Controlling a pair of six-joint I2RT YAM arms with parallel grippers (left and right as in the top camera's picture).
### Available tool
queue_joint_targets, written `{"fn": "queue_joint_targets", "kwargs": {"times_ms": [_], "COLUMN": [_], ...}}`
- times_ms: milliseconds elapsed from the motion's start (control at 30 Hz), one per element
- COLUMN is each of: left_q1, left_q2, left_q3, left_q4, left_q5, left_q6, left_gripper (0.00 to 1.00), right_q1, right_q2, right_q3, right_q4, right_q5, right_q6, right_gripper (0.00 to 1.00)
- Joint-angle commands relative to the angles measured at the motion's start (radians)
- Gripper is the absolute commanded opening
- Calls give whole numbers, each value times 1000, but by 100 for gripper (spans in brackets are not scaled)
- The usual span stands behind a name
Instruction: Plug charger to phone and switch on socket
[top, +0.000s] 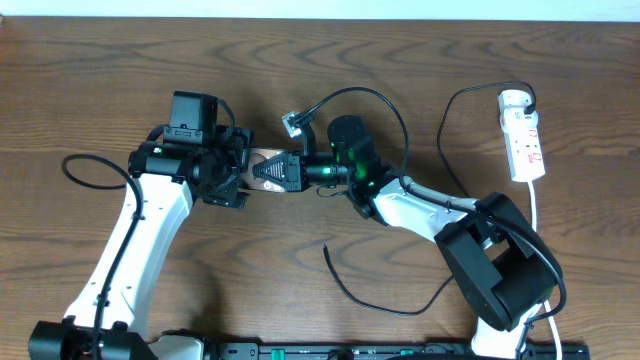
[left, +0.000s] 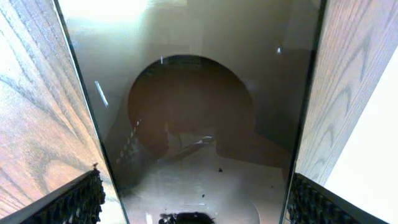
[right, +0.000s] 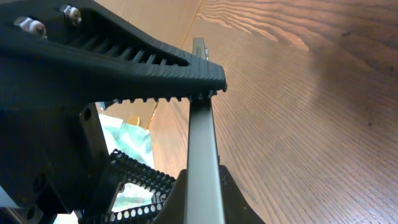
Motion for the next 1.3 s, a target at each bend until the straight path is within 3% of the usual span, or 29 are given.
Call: {"fn": "queue_joint_targets", "kwargs": {"times_ms": [0, 167, 300, 433, 533, 733, 867, 1100, 1267], "left_q1": [-1, 6, 34, 56, 61, 61, 61, 61, 71], "left_q2": [-11, -11, -12, -12, -12, -12, -12, -12, -12], "left_q3": [0, 0, 0, 0, 0, -13, -92, -368, -453], "left_q4": [17, 95, 211, 304, 362, 513, 695, 1285, 1429], "left_q5": [6, 112, 270, 378, 388, 389, 388, 365, 338], "left_q6": [67, 190, 412, 560, 603, 591, 501, 243, 168], "left_gripper": [91, 91, 91, 91, 91, 92, 92, 92, 92], "right_q1": [-34, -108, -182, -256, -325, -378, -379, -350, -313], "right_q2": [-7, -7, -7, -7, -7, -7, -8, -8, -8], "right_q3": [14, 14, 14, 14, 14, 14, 14, 14, 14], "right_q4": [14, 9, -1, 18, 37, 182, 301, 408, 408], "right_q5": [-23, -23, -23, -22, -3, 32, 90, 98, 55], "right_q6": [-19, -19, 8, 142, 387, 766, 949, 1031, 1020], "right_gripper": [1, 1, 1, 1, 1, 1, 2, 2, 2]}}
